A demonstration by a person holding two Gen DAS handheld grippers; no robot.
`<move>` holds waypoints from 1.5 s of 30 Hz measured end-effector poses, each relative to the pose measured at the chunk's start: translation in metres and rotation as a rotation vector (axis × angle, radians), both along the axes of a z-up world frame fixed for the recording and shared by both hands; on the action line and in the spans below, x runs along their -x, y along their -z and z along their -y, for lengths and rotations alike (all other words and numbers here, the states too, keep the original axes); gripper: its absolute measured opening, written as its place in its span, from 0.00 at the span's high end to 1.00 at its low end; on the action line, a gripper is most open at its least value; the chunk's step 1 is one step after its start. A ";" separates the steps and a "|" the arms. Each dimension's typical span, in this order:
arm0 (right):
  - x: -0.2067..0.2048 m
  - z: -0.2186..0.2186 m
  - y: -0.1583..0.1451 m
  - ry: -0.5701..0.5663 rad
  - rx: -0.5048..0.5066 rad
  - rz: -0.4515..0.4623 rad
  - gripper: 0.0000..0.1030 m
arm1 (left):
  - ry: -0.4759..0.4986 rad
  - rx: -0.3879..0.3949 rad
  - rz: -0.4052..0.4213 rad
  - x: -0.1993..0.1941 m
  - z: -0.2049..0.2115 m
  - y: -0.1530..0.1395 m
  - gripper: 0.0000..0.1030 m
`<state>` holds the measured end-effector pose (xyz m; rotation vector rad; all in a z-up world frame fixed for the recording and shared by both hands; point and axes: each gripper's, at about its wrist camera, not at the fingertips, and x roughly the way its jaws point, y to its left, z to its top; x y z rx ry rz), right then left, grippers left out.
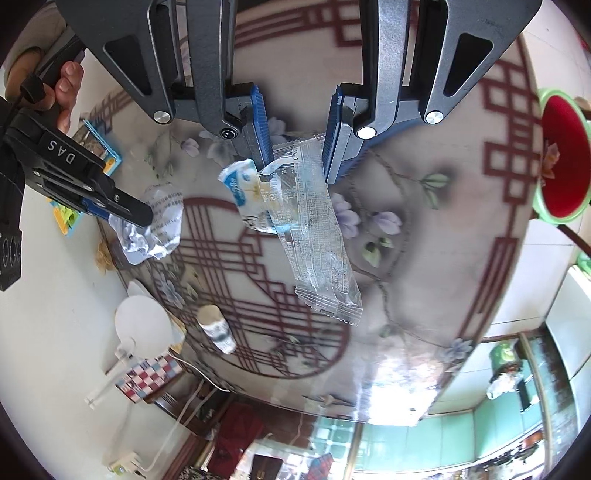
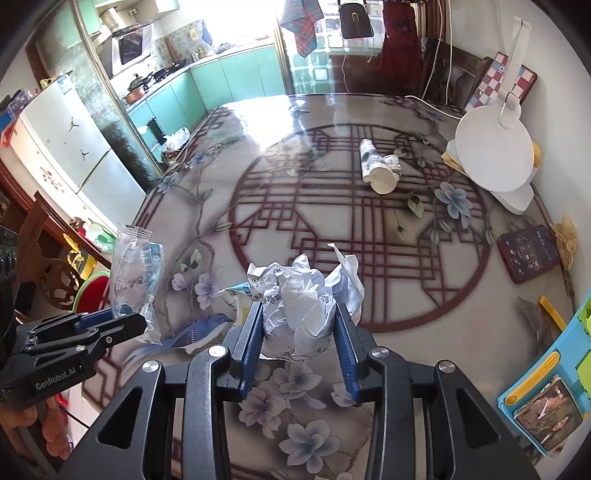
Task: Collect trash
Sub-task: 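Carry the plastic bag and crumpled foil over the red bucket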
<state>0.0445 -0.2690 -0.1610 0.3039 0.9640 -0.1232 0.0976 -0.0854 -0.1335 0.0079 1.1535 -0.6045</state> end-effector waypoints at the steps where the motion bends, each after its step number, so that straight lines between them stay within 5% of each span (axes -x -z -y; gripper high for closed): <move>1: -0.001 -0.002 -0.001 -0.001 0.001 0.001 0.66 | -0.006 0.000 0.002 -0.001 -0.004 0.000 0.75; 45: -0.076 -0.195 -0.034 -0.129 0.050 0.029 0.66 | -0.146 0.017 0.017 -0.071 -0.184 0.007 0.75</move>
